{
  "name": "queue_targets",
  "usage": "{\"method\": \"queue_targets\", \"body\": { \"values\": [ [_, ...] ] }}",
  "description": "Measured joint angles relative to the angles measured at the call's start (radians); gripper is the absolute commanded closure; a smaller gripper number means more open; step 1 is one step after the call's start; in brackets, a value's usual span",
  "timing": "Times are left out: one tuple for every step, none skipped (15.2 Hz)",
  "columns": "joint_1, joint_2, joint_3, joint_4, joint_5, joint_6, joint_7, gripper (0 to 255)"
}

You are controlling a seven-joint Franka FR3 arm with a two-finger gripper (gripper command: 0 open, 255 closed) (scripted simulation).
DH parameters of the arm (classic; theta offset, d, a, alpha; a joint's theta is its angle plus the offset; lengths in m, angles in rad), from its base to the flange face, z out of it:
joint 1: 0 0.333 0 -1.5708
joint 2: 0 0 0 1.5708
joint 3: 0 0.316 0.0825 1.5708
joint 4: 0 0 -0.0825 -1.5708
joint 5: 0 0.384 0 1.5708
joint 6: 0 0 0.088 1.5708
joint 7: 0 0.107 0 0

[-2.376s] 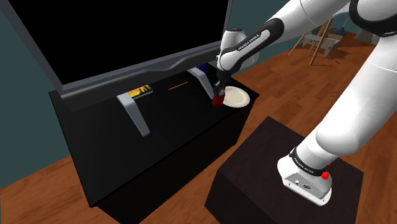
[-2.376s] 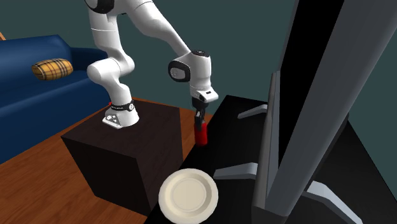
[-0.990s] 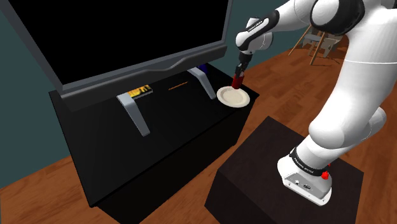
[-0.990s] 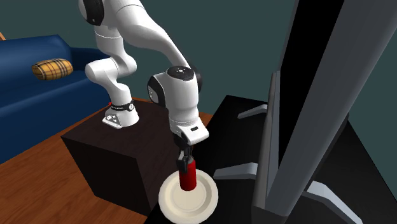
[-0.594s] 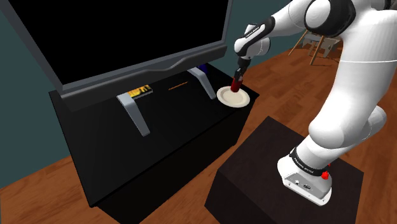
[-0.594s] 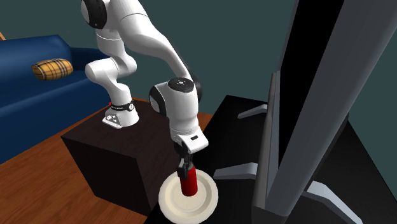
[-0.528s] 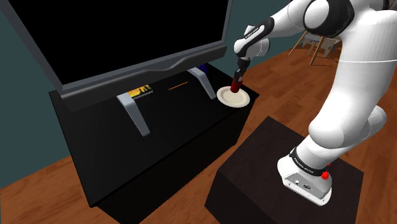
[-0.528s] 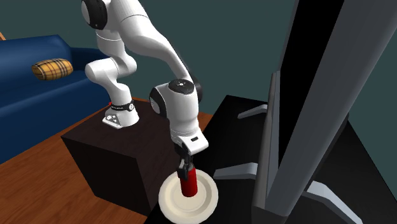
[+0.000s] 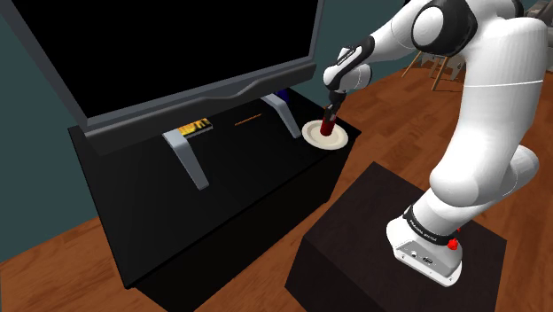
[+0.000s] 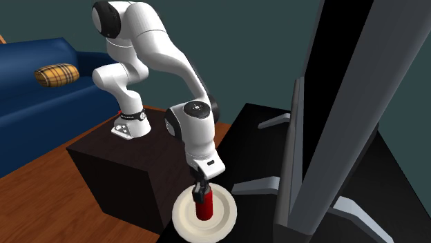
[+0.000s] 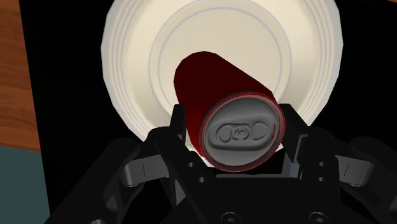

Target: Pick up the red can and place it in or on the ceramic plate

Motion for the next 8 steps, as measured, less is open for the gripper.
{"method": "queue_targets", "body": {
  "values": [
    [0.000, 0.005, 0.001, 0.005, 0.001, 0.007, 0.001, 255],
    [0.000, 0.007, 0.001, 0.007, 0.001, 0.010, 0.001, 255],
    [0.000, 0.010, 0.001, 0.009, 0.002, 0.013, 0.001, 255],
    [0.000, 0.013, 0.001, 0.013, 0.002, 0.014, 0.001, 255],
    [-0.001, 0.011, 0.001, 0.009, 0.002, 0.015, 0.000, 255],
    [0.000, 0.010, 0.000, 0.008, 0.002, 0.018, 0.001, 255],
    [-0.001, 0.011, 0.000, 0.009, 0.002, 0.015, -0.001, 255],
    [0.000, 0.013, 0.001, 0.011, 0.002, 0.015, 0.001, 0]
  ]
}}
